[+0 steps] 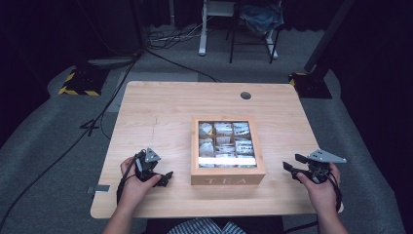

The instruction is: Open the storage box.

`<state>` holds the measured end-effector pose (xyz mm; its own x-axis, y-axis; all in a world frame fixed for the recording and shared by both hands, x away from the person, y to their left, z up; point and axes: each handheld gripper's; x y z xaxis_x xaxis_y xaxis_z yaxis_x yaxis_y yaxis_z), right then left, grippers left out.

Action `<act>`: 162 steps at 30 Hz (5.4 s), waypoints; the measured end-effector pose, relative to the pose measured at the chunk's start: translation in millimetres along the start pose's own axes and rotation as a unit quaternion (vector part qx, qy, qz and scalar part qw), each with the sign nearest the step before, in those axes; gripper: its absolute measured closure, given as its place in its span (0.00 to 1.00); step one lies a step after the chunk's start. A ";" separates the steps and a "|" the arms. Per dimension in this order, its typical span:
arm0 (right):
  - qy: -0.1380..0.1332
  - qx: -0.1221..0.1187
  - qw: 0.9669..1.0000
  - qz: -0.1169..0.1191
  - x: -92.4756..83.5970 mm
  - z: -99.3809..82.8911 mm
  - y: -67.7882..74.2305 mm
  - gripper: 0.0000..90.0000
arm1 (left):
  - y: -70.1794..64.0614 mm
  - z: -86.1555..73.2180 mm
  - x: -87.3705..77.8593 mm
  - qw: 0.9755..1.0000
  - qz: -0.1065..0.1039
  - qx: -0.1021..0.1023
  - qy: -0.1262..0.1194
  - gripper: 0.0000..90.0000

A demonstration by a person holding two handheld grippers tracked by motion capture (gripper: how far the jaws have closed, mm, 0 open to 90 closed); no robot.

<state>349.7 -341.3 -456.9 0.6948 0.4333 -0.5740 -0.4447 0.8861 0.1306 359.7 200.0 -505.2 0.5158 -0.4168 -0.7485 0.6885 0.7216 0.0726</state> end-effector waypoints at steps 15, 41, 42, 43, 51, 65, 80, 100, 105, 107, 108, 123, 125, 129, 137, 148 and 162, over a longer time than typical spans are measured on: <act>-0.011 -0.033 0.999 0.042 -15.4 13.9 33.6 0.40 | 0.0 0.0 0.0 1.000 0.000 0.000 0.000 0.01; 0.011 -0.050 0.991 0.126 5.1 9.7 85.4 0.36 | 0.0 0.0 0.0 1.000 0.000 0.000 0.000 0.01; 0.015 -0.048 0.991 0.125 7.2 8.7 85.5 0.36 | 0.1 0.1 -0.2 1.000 -0.001 0.000 0.002 0.01; 0.021 -0.048 0.991 0.126 9.8 7.3 85.5 0.36 | 0.1 0.1 -0.2 1.000 -0.001 0.000 0.001 0.01; 0.044 -0.072 0.990 0.117 14.2 3.9 87.8 0.48 | 0.1 0.1 -0.2 1.000 -0.001 0.000 0.001 0.01; 0.046 -0.080 0.990 0.104 8.1 4.7 89.3 0.61 | 0.2 0.1 -0.2 1.000 -0.001 0.000 0.001 0.01; 0.026 -0.065 0.992 0.103 2.8 5.8 90.1 0.73 | 0.2 0.1 -0.2 1.000 -0.001 0.000 0.002 0.01; -0.011 -0.060 0.995 0.084 -7.1 27.5 94.1 0.76 | 0.1 0.1 -0.2 1.000 -0.001 0.000 0.002 0.01; -0.021 -0.060 0.995 0.072 -11.6 38.0 94.7 0.74 | 0.1 0.2 -0.4 1.000 -0.002 0.000 0.002 0.01; -0.025 -0.058 0.995 0.071 -12.0 39.6 94.6 0.74 | 0.1 0.2 -0.4 1.000 -0.002 0.000 0.003 0.01; -0.028 -0.058 0.996 0.068 -12.9 42.9 93.9 0.74 | 0.1 0.2 -0.4 1.000 -0.002 0.000 0.003 0.01; -0.053 -0.058 0.996 0.049 -17.4 61.2 95.0 0.69 | 0.1 1.0 0.8 1.000 0.001 -0.002 0.000 0.00; -0.057 -0.061 0.995 0.046 -18.3 64.2 95.6 0.70 | 0.3 1.6 1.4 1.000 -0.001 -0.004 0.001 0.00; -0.061 -0.064 0.995 0.046 -19.2 70.4 95.7 0.70 | 1.5 3.0 2.7 1.000 -0.001 0.000 0.001 0.00; -0.074 -0.055 0.994 0.049 -19.8 79.6 94.2 0.71 | 2.3 4.4 3.8 1.000 -0.003 0.001 0.001 0.00; -0.099 -0.049 0.993 0.044 -20.4 94.2 93.2 0.72 | 2.5 4.8 4.1 1.000 -0.003 0.001 0.001 0.00; -0.126 -0.033 0.991 0.043 -17.1 114.5 89.2 0.73 | 2.6 4.9 4.2 1.000 -0.004 0.003 -0.001 0.00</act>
<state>362.9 -250.8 -342.9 0.7679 0.5412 -0.3428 -0.5386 0.8351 0.1120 366.1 197.4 -505.0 0.5110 -0.4232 -0.7482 0.6951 0.7154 0.0700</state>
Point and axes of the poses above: each handheld gripper's, and its own axes: x roughly forward along the jaws, z roughly out of its top, y roughly to its left, and after that the axes turned 8 degrees about x, right-handed
